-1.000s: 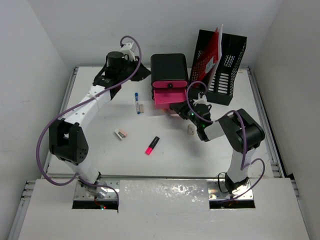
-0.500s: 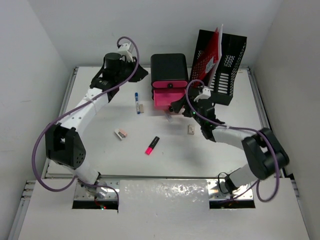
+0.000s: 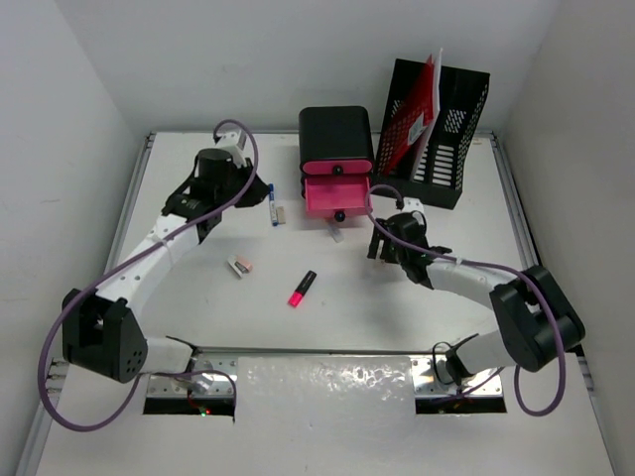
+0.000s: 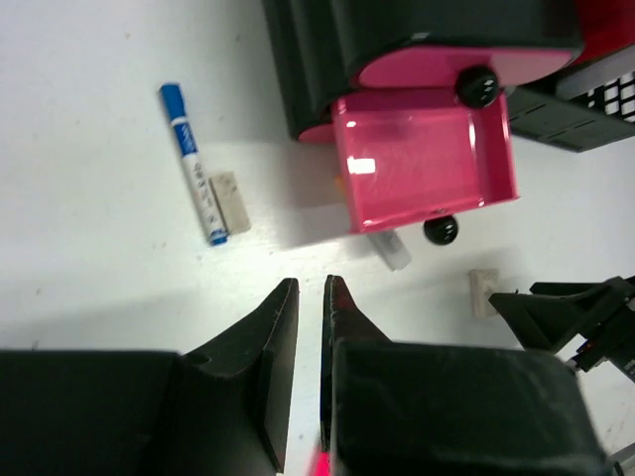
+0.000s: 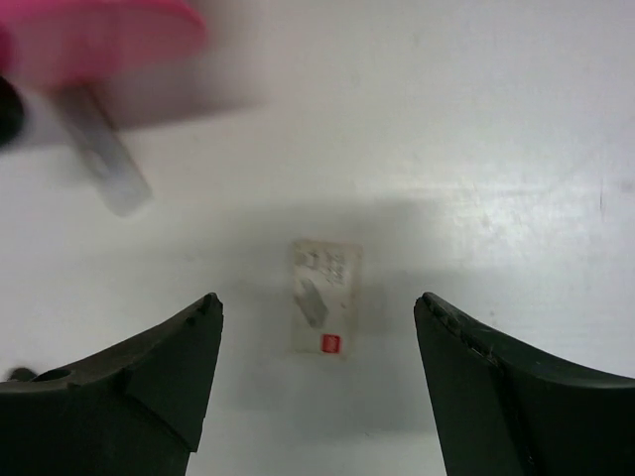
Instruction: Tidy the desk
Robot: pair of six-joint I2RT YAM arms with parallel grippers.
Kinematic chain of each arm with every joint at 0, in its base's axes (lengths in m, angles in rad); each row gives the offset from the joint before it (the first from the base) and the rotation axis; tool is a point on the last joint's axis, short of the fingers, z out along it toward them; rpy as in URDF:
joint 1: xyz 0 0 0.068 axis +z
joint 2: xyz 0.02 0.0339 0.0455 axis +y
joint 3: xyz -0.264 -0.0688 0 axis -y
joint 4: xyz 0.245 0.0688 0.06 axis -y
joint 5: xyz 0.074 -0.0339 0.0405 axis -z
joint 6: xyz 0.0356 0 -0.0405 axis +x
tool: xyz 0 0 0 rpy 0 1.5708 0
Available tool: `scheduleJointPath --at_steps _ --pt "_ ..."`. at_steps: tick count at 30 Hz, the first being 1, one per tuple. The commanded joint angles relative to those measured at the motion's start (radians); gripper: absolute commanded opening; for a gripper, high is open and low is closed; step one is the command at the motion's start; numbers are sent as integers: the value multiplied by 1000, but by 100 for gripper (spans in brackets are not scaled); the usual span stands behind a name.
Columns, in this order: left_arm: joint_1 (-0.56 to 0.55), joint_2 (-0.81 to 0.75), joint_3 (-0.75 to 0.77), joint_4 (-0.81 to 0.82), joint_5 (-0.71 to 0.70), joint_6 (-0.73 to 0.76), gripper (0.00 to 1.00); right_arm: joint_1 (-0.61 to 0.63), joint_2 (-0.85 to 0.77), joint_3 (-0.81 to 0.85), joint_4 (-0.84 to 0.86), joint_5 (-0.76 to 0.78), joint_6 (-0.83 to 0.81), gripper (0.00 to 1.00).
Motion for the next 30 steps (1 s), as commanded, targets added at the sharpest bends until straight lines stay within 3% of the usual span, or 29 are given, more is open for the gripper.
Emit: scheduleJointPath --at_steps 1,10,13,14,15,18,24,27,30 --pt "-5 -73 -37 10 -37 -18 9 4 43 -22 0 13 33 76" --pt "-7 -110 -65 10 -54 -10 9 9 132 -42 78 4 51 74" --pt "-5 -115 -74 18 -57 -13 9 15 131 -56 86 15 42 66" --pt "-5 -117 -82 22 -54 -15 9 15 131 -61 89 16 37 60" --pt "-5 -115 -83 25 -54 -16 9 16 132 -61 89 19 30 36" --pt "-5 -115 -89 28 -54 -16 9 18 129 -42 16 32 27 0" --pt "-5 -126 -91 22 -72 1 9 70 -58 22 -181 101 -4 0" --pt "-5 -124 -96 19 -84 10 10 88 -133 138 -317 144 -53 0" --pt "-5 -118 -115 18 -98 10 10 88 -107 304 -302 130 -111 1"
